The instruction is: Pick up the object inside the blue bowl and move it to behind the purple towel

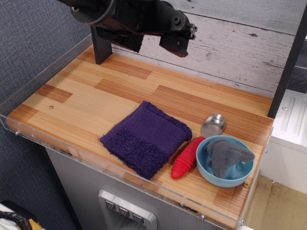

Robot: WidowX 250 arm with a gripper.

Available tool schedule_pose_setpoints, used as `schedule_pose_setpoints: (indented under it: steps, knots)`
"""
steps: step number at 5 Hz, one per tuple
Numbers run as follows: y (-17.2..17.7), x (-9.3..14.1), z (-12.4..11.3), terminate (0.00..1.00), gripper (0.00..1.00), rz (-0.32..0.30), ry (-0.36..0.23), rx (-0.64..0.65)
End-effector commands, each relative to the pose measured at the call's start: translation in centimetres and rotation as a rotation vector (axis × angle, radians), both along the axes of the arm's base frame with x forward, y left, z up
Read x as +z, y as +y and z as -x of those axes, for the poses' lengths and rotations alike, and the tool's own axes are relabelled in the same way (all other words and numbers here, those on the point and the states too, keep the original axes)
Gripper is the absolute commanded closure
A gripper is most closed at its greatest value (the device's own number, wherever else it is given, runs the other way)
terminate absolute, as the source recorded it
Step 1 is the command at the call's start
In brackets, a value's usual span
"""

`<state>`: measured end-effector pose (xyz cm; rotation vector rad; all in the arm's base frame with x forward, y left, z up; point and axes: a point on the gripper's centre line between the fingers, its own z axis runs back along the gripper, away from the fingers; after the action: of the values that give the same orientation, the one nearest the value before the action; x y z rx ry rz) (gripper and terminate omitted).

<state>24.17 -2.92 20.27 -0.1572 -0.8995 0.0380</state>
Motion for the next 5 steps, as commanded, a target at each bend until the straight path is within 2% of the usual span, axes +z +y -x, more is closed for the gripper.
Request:
schedule_pose_setpoints:
  steps: [1, 2, 4, 5]
  knots:
    - [0.0, 0.0, 0.0, 0.00, 0.00, 0.000, 0.000, 0.000]
    - [-2.0, 0.3, -0.4, 0.00, 0.00, -0.032, 0.012, -0.066]
    - [-4.2, -0.9, -0.5, 0.00, 0.00, -0.033, 0.034, -0.139]
    - [-5.1, -2.8, -0.8, 0.00, 0.00, -0.019, 0.088, -0.156]
